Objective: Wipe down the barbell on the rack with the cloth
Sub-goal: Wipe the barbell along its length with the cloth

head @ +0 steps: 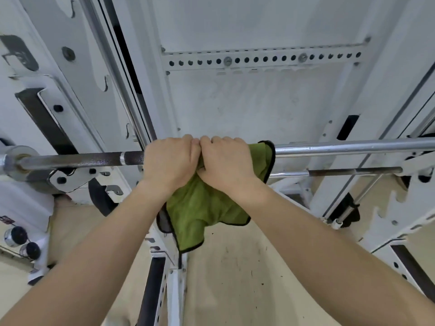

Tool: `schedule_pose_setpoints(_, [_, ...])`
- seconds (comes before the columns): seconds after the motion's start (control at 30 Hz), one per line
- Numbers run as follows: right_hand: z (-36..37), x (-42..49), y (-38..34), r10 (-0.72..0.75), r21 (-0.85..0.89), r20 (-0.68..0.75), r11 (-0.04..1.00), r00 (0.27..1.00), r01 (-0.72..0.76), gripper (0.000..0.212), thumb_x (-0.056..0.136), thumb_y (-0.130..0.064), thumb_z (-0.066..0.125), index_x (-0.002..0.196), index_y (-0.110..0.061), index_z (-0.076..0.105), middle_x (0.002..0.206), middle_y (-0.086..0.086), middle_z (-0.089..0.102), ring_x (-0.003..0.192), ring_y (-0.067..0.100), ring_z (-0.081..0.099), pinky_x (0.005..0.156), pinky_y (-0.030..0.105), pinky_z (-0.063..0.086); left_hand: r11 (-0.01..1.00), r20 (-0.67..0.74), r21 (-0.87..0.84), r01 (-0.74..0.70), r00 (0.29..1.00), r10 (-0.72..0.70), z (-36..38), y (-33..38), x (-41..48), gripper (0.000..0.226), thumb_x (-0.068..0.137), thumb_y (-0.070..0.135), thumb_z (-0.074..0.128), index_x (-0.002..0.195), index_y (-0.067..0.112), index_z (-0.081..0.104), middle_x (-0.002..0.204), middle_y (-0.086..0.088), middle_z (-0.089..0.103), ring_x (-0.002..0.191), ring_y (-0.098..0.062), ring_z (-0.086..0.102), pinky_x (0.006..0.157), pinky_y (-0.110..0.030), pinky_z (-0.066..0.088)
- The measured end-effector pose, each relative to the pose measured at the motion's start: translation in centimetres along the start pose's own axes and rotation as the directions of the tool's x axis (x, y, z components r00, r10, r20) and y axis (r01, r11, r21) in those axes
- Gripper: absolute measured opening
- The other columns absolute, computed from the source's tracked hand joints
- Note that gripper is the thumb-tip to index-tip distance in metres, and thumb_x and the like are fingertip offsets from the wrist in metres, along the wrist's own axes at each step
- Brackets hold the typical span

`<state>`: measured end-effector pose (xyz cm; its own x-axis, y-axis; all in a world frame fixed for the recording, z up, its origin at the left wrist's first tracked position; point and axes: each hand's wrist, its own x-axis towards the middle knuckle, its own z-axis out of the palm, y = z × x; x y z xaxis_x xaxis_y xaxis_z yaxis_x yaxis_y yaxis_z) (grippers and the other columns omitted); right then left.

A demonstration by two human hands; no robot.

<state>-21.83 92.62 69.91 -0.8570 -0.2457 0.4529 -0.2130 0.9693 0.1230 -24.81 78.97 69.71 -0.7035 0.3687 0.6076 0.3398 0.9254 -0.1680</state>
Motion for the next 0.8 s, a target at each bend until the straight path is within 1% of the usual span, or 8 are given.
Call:
schedule_pose_setpoints(0.13, [1.1, -0.7, 2.4, 0.014, -0.012, -0.165, 1.000, 0.986, -0.016, 0.020, 0.071, -0.033, 0.060, 0.079, -0.014, 0.063, 0.065, 0.002, 0.061, 0.053, 0.025, 0.057, 0.055, 0.030, 0.026, 0.998, 0.021, 0.054, -0.036, 0.999, 0.034, 0.7, 2.5, 1.0, 0.048, 0.095, 0.033, 0.008, 0.070, 0.021, 0.047, 0.057, 0.000, 0.047, 0.048, -0.026, 0.039, 0.045, -0.028, 0.016])
schedule_pose_setpoints(0.23, [1.2, -1.8, 5.6, -0.005, -0.008, -0.207, 1.000, 0.978, 0.003, 0.026, 0.073, -0.037, 0.046, 0.073, -0.015, 0.059, 0.061, 0.003, 0.058, 0.049, 0.026, 0.055, 0.053, 0.030, 0.026, 1.000, -0.007, 0.028, -0.014, 1.000, 0.014, 0.4, 5.4, 1.8, 0.043, 0.096, 0.024, 0.031, 0.061, 0.017, 0.053, 0.050, 0.002, 0.033, 0.042, -0.022, 0.030, 0.044, -0.024, 0.010])
schedule_pose_setpoints(0.3, [1.3, -3.1, 8.8, 0.000, -0.022, -0.241, 1.000, 0.971, -0.005, 0.026, 0.073, -0.041, 0.057, 0.071, -0.015, 0.056, 0.059, 0.003, 0.056, 0.048, 0.027, 0.053, 0.052, 0.030, 0.026, 0.999, -0.062, -0.043, 0.018, 0.998, -0.020, 0.1, 8.2, 2.6, 0.044, 0.095, 0.022, 0.043, 0.053, 0.015, 0.052, 0.046, 0.002, 0.028, 0.038, -0.021, 0.028, 0.044, -0.022, 0.013])
schedule_pose_setpoints(0.37, [1.2, -4.5, 12.3, 0.007, -0.054, -0.259, 0.998, 0.966, -0.021, 0.034, 0.068, -0.045, 0.069, 0.070, -0.014, 0.054, 0.059, 0.003, 0.054, 0.048, 0.027, 0.052, 0.052, 0.030, 0.026, 0.997, -0.020, -0.065, -0.032, 0.999, 0.031, 0.4, 11.5, 3.7, 0.045, 0.095, 0.026, 0.022, 0.060, 0.014, 0.049, 0.050, 0.000, 0.034, 0.042, -0.023, 0.032, 0.044, -0.026, 0.016])
schedule_pose_setpoints(0.47, [0.8, -6.6, 17.7, 0.009, -0.108, -0.209, 0.994, 0.978, -0.032, 0.036, 0.072, -0.047, 0.070, 0.070, -0.014, 0.054, 0.060, 0.003, 0.056, 0.051, 0.027, 0.056, 0.051, 0.029, 0.028, 0.983, 0.012, -0.087, -0.160, 0.987, 0.161, 0.6, 16.9, 5.1, 0.041, 0.089, 0.024, 0.004, 0.073, 0.021, 0.042, 0.060, -0.003, 0.041, 0.051, -0.024, 0.035, 0.046, -0.029, 0.017])
schedule_pose_setpoints(0.6, [-0.5, -9.9, 25.9, 0.030, -0.122, -0.145, 0.991, 0.989, -0.048, 0.036, 0.076, -0.049, 0.064, 0.076, -0.013, 0.057, 0.066, 0.003, 0.061, 0.056, 0.029, 0.061, 0.048, 0.030, 0.040, 0.967, -0.008, -0.118, -0.227, 0.974, 0.227, -0.3, 24.4, 7.4, 0.025, 0.094, 0.024, 0.047, 0.073, 0.020, 0.059, 0.059, 0.000, 0.056, 0.046, -0.023, 0.041, 0.046, -0.026, 0.008])
schedule_pose_setpoints(0.7, [-1.0, -10.6, 28.2, 0.073, -0.096, -0.079, 0.992, 0.994, -0.080, 0.036, 0.076, -0.051, 0.046, 0.078, -0.017, 0.060, 0.066, 0.000, 0.061, 0.058, 0.028, 0.061, 0.047, 0.031, 0.043, 0.958, 0.062, -0.211, -0.194, 0.975, 0.211, -0.5, 26.1, 8.0, 0.036, 0.100, 0.043, 0.036, 0.078, 0.018, 0.049, 0.067, -0.001, 0.053, 0.055, -0.025, 0.041, 0.051, -0.033, 0.019])
schedule_pose_setpoints(0.8, [-1.1, -9.9, 26.7, 0.095, -0.096, -0.044, 0.991, 0.994, -0.099, 0.036, 0.069, -0.051, 0.046, 0.075, -0.017, 0.057, 0.061, -0.001, 0.057, 0.054, 0.028, 0.058, 0.048, 0.029, 0.037, 0.918, 0.081, -0.277, -0.284, 0.945, 0.317, -0.9, 23.7, 7.5, 0.037, 0.090, 0.053, 0.044, 0.091, 0.017, 0.047, 0.076, 0.001, 0.052, 0.064, -0.027, 0.051, 0.057, -0.034, 0.028])
